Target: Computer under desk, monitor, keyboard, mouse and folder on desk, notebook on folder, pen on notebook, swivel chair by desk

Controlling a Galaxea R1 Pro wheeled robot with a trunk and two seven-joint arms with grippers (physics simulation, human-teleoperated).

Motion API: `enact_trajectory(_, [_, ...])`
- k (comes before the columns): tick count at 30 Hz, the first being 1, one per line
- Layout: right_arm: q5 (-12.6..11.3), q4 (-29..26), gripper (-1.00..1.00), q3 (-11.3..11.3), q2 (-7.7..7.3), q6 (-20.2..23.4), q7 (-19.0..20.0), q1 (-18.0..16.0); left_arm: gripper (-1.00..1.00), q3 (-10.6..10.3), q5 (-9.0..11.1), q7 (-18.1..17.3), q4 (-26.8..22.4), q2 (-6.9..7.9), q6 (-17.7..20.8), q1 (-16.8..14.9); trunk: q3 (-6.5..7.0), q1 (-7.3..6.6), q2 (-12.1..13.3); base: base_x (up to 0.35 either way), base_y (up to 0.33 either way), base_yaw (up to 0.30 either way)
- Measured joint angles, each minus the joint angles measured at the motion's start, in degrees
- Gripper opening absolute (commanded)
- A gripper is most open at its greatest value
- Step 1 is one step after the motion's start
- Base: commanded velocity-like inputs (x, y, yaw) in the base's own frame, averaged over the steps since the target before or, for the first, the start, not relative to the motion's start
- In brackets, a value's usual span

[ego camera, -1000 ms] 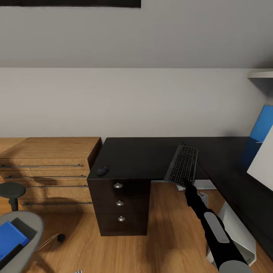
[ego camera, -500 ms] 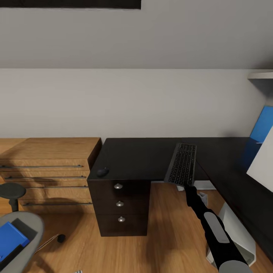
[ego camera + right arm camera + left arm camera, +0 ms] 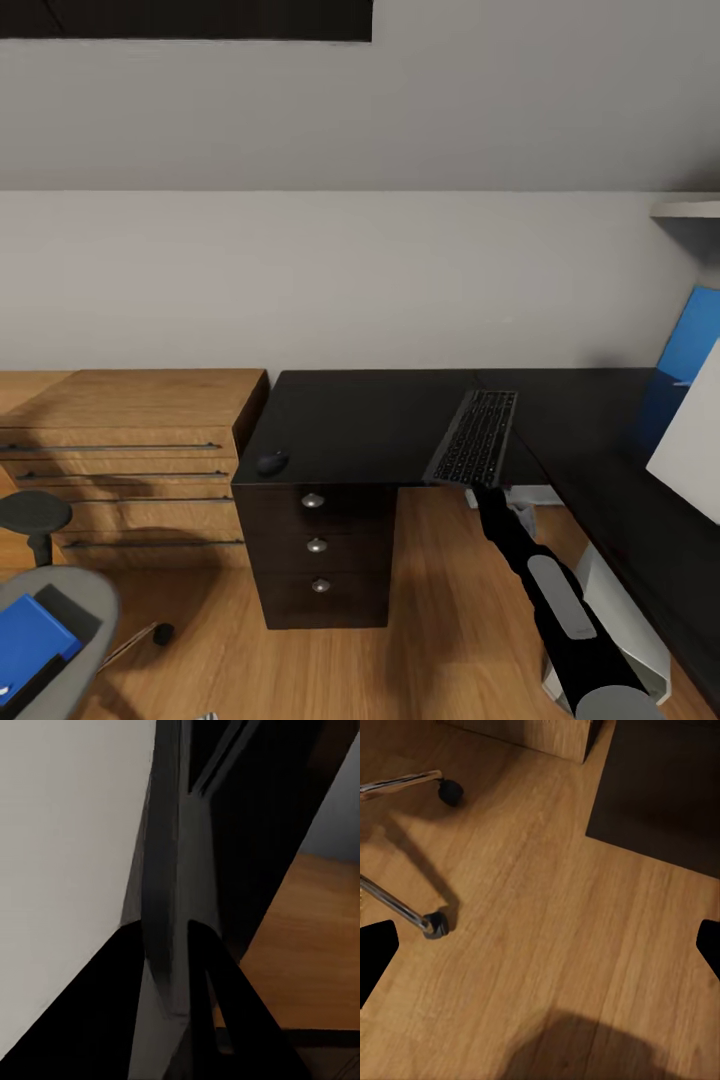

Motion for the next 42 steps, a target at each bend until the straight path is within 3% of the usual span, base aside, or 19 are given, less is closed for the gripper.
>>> enact_trajectory(5, [0.76,-1.65,-1.00,0.92,-0.02,0.28,-0.07,0.30,1.00,-0.08,-0.04,0.09,0.26,0.00,0.05,0.02,0.72,-0.88,1.62,0.000,0.000,0.000])
enact_trajectory(11, [0.63,-6.55,-1.00,2.83,0.01,0.77,-0.26,2.71,1.00,-2.49,-0.12,0.30,2.89,0.02,0.01,0.01,0.72,-0.89,1.62,0.000,0.000,0.000])
enact_trajectory(23, [0.47,-8.55,-1.00,4.74,0.19,4.74,-0.28,3.86,1.00,-2.79,-0.15,0.28,3.08,0.04,0.00,0.01,0.72,-0.88,1.62,0.000,0.000,0.086])
enact_trajectory(30, [0.40,-8.41,-1.00,10.92,0.33,5.39,-0.25,3.89,1.00,-2.80,-0.15,0.27,3.08,0.09,0.00,-0.01,0.52,-0.88,1.62,0.000,0.000,0.238])
enact_trajectory(36, [0.32,-8.13,-1.00,12.23,0.15,5.43,0.05,3.88,1.00,-2.82,-0.14,0.27,3.08,0.09,-0.04,0.00,0.42,-0.88,1.62,-0.007,0.000,0.089])
enact_trajectory(42, [0.41,-7.42,-1.00,13.00,-0.19,5.74,3.03,3.88,1.00,-2.82,-0.12,0.27,3.08,0.09,-0.08,0.00,0.41,-0.86,1.62,-0.181,0.056,0.008])
